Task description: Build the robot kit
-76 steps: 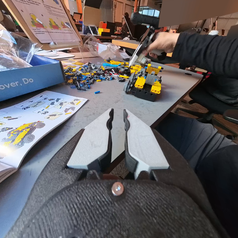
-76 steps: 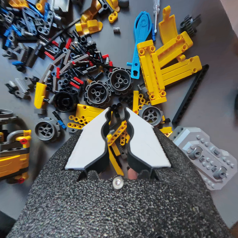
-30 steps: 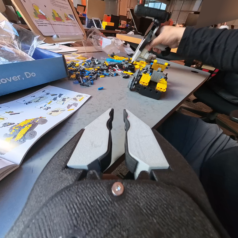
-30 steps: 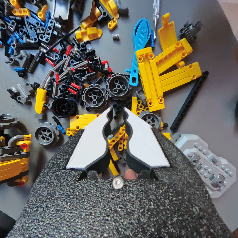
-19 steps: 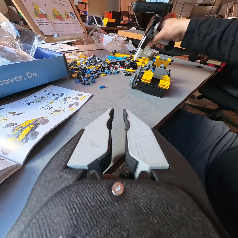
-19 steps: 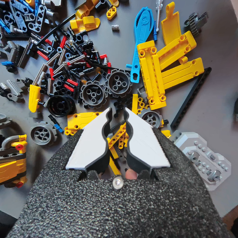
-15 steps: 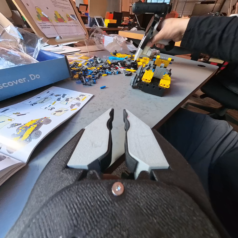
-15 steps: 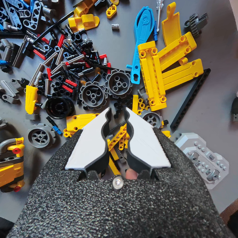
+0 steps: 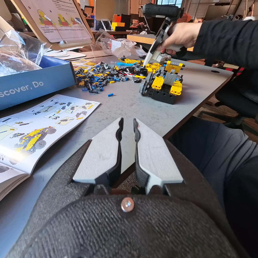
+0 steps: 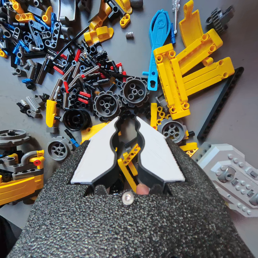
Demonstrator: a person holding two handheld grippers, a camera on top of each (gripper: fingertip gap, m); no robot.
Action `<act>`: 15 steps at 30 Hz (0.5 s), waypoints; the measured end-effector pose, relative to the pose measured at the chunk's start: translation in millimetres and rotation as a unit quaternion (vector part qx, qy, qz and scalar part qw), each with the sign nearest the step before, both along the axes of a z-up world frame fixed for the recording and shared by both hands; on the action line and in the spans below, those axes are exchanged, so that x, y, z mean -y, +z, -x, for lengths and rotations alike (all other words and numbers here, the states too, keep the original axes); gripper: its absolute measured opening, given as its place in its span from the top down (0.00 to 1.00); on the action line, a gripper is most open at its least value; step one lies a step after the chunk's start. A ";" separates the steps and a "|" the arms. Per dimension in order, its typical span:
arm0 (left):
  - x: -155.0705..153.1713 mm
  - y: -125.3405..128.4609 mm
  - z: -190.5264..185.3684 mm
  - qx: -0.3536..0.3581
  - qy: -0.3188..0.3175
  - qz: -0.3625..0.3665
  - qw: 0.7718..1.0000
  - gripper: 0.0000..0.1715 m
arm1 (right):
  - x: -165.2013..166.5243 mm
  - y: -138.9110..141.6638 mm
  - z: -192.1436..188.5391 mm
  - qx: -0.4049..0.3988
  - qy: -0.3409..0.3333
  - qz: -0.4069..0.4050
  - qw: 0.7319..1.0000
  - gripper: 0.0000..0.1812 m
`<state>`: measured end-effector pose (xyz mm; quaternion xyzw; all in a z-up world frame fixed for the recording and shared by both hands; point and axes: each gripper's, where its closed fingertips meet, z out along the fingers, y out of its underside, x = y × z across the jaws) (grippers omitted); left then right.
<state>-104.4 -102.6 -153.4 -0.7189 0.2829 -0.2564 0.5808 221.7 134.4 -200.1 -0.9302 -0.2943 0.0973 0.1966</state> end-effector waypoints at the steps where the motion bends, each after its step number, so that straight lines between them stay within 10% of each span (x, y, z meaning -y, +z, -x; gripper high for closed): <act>1: -0.2 -0.3 0.1 0.000 0.000 0.001 1.000 0.94 | -0.4 0.0 1.1 0.001 0.001 0.001 1.000 0.88; 15: -0.1 -0.3 0.6 0.004 -0.001 0.005 1.000 0.94 | -2.8 -0.1 2.2 0.004 -0.011 0.000 1.000 0.89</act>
